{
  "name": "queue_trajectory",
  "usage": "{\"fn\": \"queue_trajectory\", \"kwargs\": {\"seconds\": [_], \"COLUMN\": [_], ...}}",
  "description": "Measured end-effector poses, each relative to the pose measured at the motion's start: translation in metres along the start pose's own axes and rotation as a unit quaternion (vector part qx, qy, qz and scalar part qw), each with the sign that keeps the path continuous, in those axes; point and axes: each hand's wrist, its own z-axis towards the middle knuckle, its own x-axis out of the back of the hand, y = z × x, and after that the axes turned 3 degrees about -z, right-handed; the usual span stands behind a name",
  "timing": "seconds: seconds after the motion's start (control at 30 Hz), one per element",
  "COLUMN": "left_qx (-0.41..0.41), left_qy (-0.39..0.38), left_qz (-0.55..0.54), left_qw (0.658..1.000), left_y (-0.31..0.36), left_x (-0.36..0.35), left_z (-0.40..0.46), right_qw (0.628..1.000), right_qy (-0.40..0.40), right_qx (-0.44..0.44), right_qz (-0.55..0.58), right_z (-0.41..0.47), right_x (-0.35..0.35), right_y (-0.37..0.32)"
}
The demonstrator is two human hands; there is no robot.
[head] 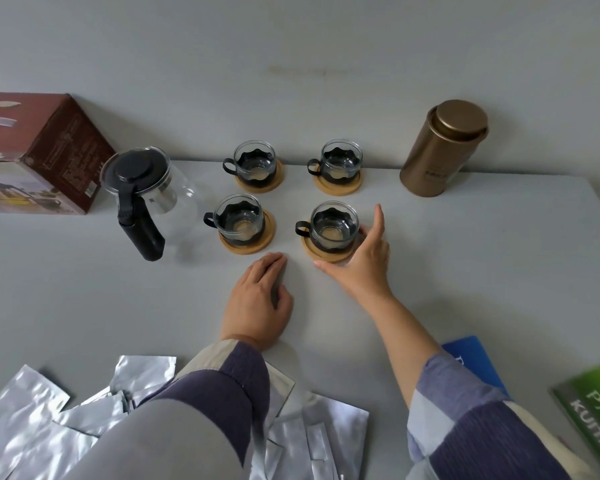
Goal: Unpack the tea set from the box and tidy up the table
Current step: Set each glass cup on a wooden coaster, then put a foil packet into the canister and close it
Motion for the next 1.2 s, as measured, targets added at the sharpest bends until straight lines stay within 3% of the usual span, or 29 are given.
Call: {"fn": "queue_trajectory", "kwargs": {"seconds": [0.13, 0.23, 0.3, 0.43, 0.5, 0.63, 0.73, 0.83, 0.93, 1.07, 1.2], "left_qx": [0.001, 0.057, 0.070, -0.012, -0.041, -0.069, -0.002, 0.073, 0.080, 0.072, 0.074], "left_qy": [-0.008, -0.016, 0.007, 0.132, 0.156, 0.047, -0.029, -0.075, -0.064, -0.044, -0.021], "left_qz": [0.000, -0.059, -0.092, -0.077, -0.075, -0.085, -0.122, -0.184, -0.191, -0.183, -0.181], "left_qw": [1.000, 0.997, 0.993, 0.988, 0.984, 0.993, 0.992, 0.977, 0.976, 0.979, 0.980], "left_y": [0.000, 0.015, 0.035, 0.095, 0.124, 0.177, 0.210, 0.229, 0.236, 0.233, 0.227], "left_x": [0.002, 0.008, 0.012, 0.021, 0.023, -0.003, -0.040, -0.074, -0.095, -0.109, -0.116], "left_z": [-0.001, -0.002, 0.003, 0.044, 0.078, 0.134, 0.164, 0.190, 0.211, 0.223, 0.224], "right_qw": [0.991, 0.982, 0.987, 0.998, 0.998, 0.981, 0.957, 0.907, 0.872, 0.870, 0.888], "right_qy": [-0.111, -0.169, -0.151, -0.064, -0.035, 0.013, -0.038, -0.067, -0.037, 0.020, -0.053], "right_qx": [-0.045, -0.070, -0.054, -0.005, 0.035, 0.115, 0.122, 0.161, 0.217, 0.254, 0.249], "right_qz": [0.061, 0.050, 0.027, -0.015, -0.044, -0.155, -0.261, -0.384, -0.438, -0.422, -0.384], "right_z": [-0.009, -0.004, 0.009, 0.054, 0.085, 0.142, 0.174, 0.193, 0.199, 0.201, 0.213], "right_x": [0.029, 0.075, 0.108, 0.166, 0.185, 0.202, 0.202, 0.195, 0.185, 0.175, 0.184], "right_y": [0.012, 0.018, 0.021, 0.018, 0.011, 0.000, -0.002, 0.002, 0.010, 0.015, 0.009]}}
